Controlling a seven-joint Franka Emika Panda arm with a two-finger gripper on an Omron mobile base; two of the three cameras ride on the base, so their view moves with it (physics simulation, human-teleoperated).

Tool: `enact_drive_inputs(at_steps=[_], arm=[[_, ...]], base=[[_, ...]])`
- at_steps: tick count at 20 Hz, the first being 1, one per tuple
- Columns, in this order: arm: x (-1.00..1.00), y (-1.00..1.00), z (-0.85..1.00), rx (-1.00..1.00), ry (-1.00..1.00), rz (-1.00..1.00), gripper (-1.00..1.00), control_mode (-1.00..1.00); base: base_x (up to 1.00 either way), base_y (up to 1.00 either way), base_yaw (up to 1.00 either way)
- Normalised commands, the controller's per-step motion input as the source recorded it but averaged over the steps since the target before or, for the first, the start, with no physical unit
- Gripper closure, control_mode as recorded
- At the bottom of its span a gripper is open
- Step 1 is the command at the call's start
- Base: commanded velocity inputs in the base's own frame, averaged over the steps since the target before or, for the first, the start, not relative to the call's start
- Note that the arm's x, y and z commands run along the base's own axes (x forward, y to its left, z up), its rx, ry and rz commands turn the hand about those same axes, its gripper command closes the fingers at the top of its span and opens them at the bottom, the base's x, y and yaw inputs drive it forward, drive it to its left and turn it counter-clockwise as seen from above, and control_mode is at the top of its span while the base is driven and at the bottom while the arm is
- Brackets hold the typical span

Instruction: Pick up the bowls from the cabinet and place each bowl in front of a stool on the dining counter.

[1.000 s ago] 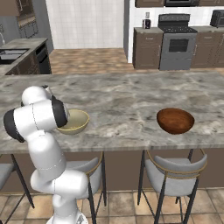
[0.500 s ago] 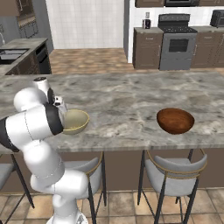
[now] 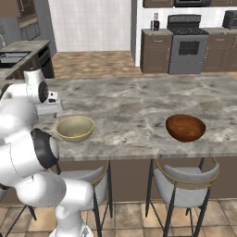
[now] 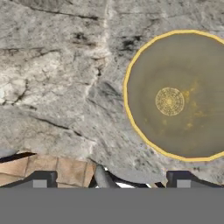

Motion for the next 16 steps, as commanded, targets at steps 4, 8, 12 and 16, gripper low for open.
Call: enact_drive_inputs(at_steps=[4,8,12,16], arm=[[-0.86,-0.08,0.67,0.02,0.0,-0.06,-1.0,-1.0],[-0.7,-0.49,0.23,0.0,0.02,-0.18,-1.0,-1.0],[-0.52,-0.71,0.07,0.0,0.0,-0.23,-1.0,-1.0],[-0.58,-0.81,0.01,0.0,0.01,-0.26,-1.0,-1.0]], base=[[0.0,0.0,0.0],[0.0,0.0,0.0],[0.0,0.0,0.0],[0.0,0.0,0.0]])
